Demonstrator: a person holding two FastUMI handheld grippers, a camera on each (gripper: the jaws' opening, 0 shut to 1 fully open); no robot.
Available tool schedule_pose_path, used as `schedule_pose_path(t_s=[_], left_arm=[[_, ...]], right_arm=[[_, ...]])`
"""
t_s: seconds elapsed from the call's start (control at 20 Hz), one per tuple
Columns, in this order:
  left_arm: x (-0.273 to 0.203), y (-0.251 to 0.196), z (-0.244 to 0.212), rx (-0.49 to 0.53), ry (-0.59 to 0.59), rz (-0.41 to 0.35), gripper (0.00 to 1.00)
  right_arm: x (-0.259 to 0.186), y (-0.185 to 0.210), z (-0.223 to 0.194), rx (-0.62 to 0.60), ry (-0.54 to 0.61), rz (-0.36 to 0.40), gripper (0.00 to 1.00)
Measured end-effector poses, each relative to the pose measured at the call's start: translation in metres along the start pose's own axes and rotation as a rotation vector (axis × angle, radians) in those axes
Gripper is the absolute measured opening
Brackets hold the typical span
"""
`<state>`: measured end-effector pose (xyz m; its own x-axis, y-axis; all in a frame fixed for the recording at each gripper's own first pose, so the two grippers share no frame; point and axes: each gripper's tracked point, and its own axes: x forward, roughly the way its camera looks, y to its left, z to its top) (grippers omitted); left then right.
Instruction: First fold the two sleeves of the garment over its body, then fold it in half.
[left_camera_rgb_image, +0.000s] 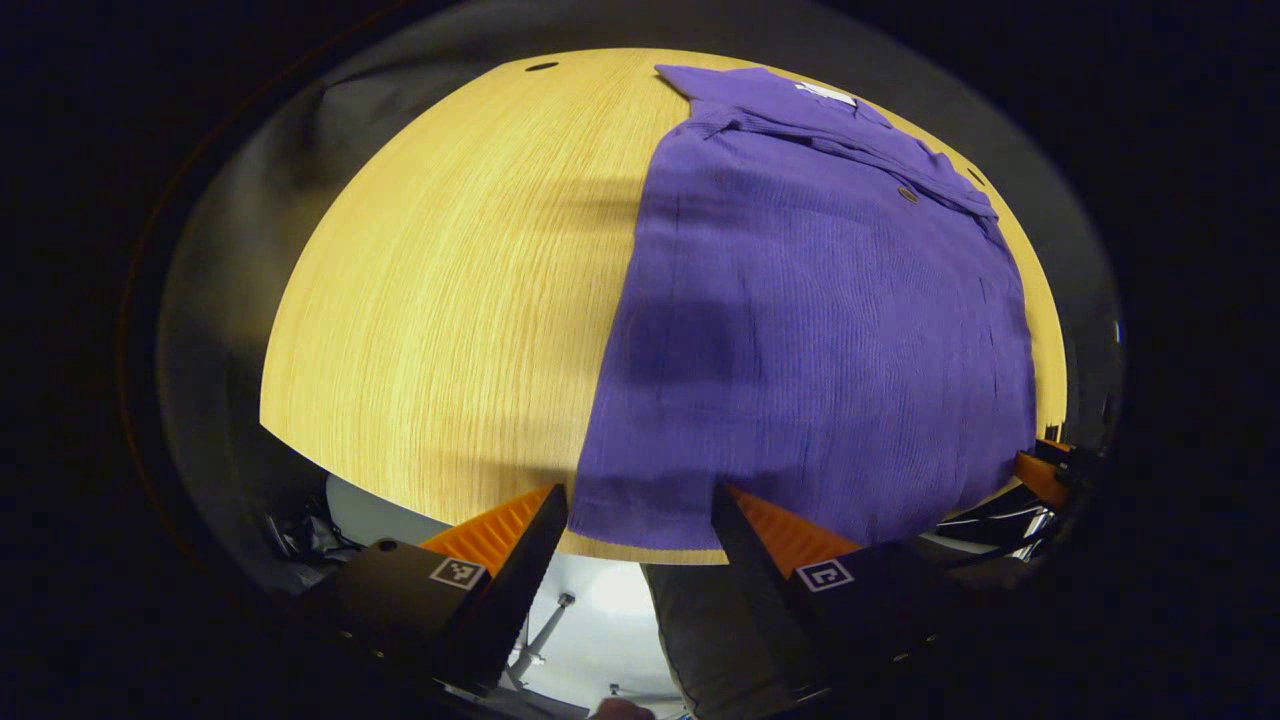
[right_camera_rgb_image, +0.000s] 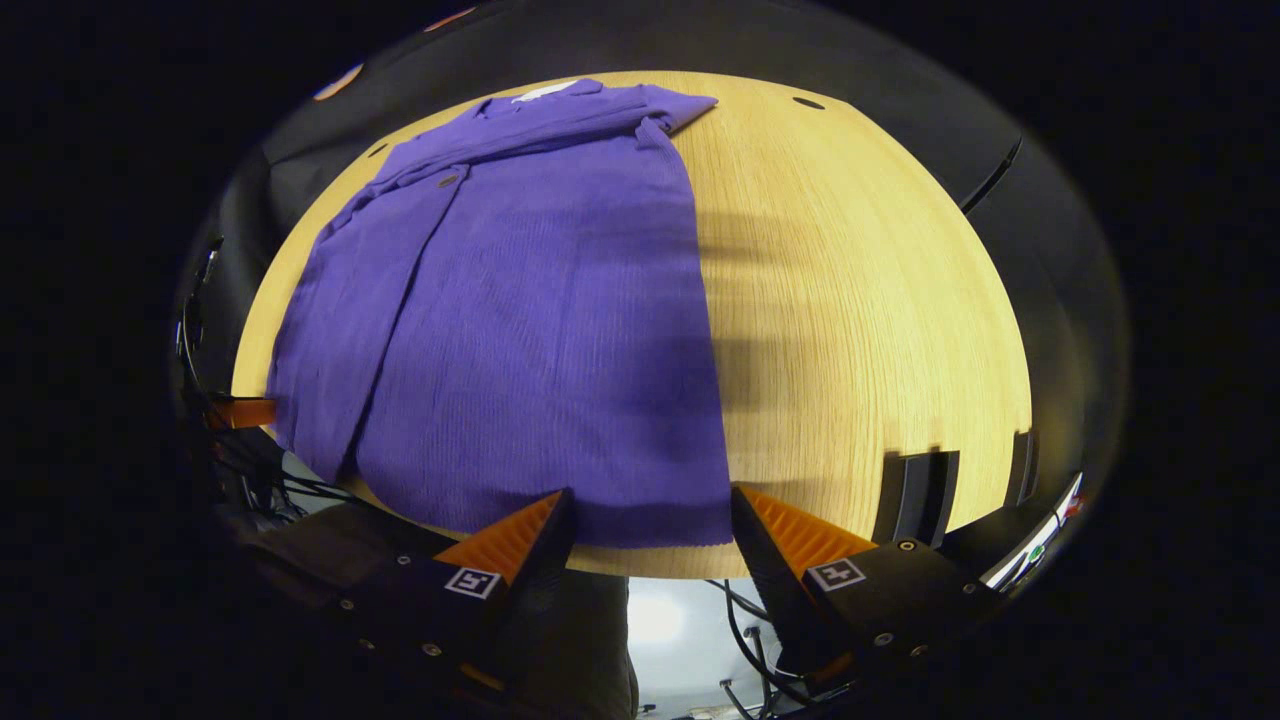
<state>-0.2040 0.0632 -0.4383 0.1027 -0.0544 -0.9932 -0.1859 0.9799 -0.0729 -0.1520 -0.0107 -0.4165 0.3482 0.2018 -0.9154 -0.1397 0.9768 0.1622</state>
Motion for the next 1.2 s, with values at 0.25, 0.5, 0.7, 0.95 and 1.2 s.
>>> schedule_pose_path(t_s=[0.25, 0.5, 0.7, 0.95, 1.2], left_arm=[[0.010, -0.014, 0.018, 0.028, 0.090, -0.003, 0.95], [0.034, -0.028, 0.017, -0.005, 0.133, -0.071, 0.41], [0.032, -0.037, 0.012, 0.002, 0.138, -0.104, 0.13], [0.029, -0.033, 0.007, -0.025, 0.169, -0.148, 0.10], [-0.026, -0.041, 0.031, 0.009, 0.124, -0.166, 0.09]], right_arm=[[0.001, 0.008, -0.002, 0.004, 0.043, 0.007, 0.72], [0.003, 0.017, 0.004, 0.114, 0.059, 0.027, 0.31], [0.003, 0.020, 0.009, 0.141, 0.053, 0.022, 0.12], [0.000, 0.027, 0.013, 0.182, 0.058, 0.039, 0.05], [-0.030, 0.045, 0.048, 0.198, -0.011, 0.104, 0.05]])
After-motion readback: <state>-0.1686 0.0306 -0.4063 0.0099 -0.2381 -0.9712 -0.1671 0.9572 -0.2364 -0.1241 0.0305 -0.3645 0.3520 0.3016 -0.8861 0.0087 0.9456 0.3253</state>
